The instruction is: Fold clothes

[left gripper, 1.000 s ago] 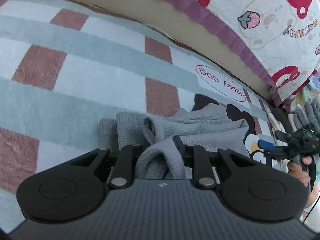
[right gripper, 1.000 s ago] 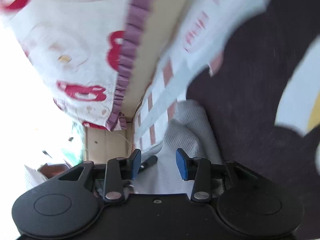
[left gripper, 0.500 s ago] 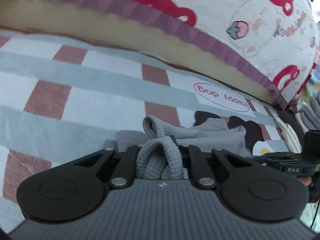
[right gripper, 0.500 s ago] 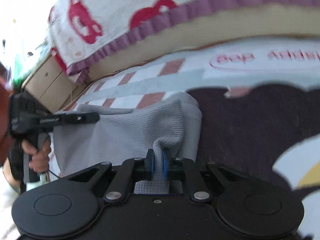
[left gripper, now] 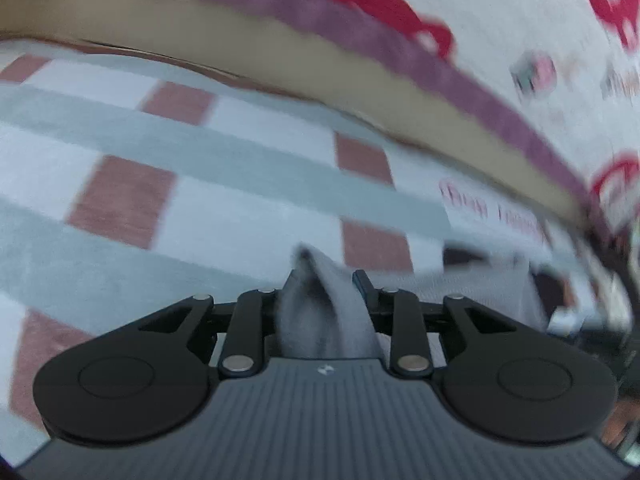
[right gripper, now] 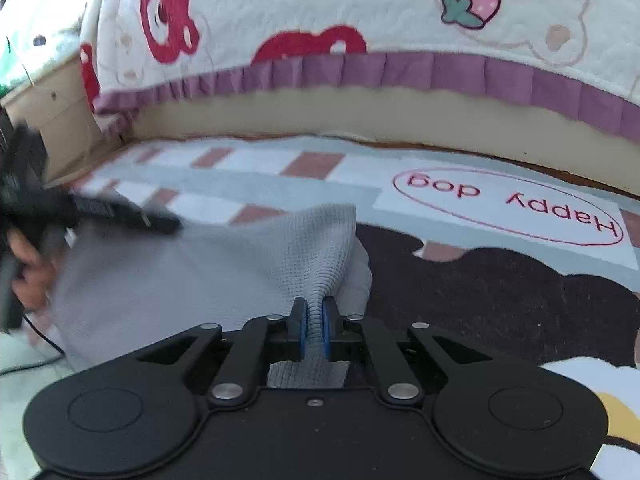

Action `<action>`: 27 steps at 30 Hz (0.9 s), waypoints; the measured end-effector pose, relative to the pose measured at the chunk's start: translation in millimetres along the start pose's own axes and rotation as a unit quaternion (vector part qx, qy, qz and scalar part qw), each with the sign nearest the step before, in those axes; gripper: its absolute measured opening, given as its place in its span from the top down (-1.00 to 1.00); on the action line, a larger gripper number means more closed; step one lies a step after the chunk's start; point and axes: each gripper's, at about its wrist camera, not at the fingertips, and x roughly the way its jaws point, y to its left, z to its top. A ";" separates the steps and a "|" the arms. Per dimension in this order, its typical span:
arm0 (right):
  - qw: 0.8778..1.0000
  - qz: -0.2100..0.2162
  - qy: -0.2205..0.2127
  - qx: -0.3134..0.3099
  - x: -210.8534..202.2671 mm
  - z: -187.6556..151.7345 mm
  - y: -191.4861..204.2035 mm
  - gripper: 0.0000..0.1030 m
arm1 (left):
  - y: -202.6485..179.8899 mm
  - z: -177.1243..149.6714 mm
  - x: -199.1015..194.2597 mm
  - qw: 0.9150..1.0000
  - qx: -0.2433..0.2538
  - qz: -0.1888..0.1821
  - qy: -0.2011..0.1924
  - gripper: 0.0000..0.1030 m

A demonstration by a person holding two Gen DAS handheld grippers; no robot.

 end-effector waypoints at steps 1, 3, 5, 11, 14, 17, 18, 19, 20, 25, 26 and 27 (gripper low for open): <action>1.000 -0.001 0.000 0.001 1.4 -0.6 -0.6 0.80 | 6.3 3.1 -13.9 1.000 -0.018 -0.006 -0.016 0.48; 1.000 -0.003 0.000 0.008 3.3 -1.1 -3.2 0.76 | 17.9 5.0 -39.7 0.998 -0.046 -0.018 -0.036 0.46; 1.000 -0.010 -0.004 0.018 2.6 -1.5 -5.8 0.68 | 25.4 -0.4 -59.9 0.997 -0.055 -0.038 -0.034 0.37; 0.998 -0.042 -0.022 0.048 -7.7 -1.4 -11.4 0.64 | 2.1 -31.3 -60.0 0.998 -0.004 -0.039 0.042 0.28; 0.995 -0.061 -0.043 0.067 -21.2 -2.3 -10.7 0.59 | -13.6 -34.2 -52.1 0.998 0.042 0.022 0.044 0.56; 0.993 -0.059 -0.084 0.062 -42.5 -9.1 0.6 0.58 | -26.5 -33.5 -37.7 0.995 0.077 0.061 0.033 0.63; 0.993 -0.053 -0.093 0.057 -47.8 -12.5 6.1 0.58 | -31.0 -31.9 -35.5 0.993 0.090 0.069 0.027 0.64; 0.994 -0.047 -0.094 0.042 -49.1 -15.4 13.1 0.58 | -30.9 -30.9 -35.1 0.993 0.088 0.070 0.025 0.64; 0.995 -0.042 -0.091 0.022 -48.7 -17.9 20.8 0.58 | -30.7 -30.0 -34.7 0.994 0.085 0.071 0.024 0.64; 0.995 -0.043 -0.036 -0.079 -28.8 -31.4 51.8 0.56 | -15.1 -25.8 -36.0 0.998 0.033 0.050 0.024 0.59; 0.995 -0.051 -0.021 -0.087 -22.5 -34.8 52.0 0.58 | -11.7 -24.8 -35.2 0.999 0.020 0.046 0.021 0.58; 0.995 -0.058 -0.008 -0.087 -17.2 -39.0 49.9 0.59 | -8.3 -23.9 -34.4 0.999 0.008 0.042 0.018 0.58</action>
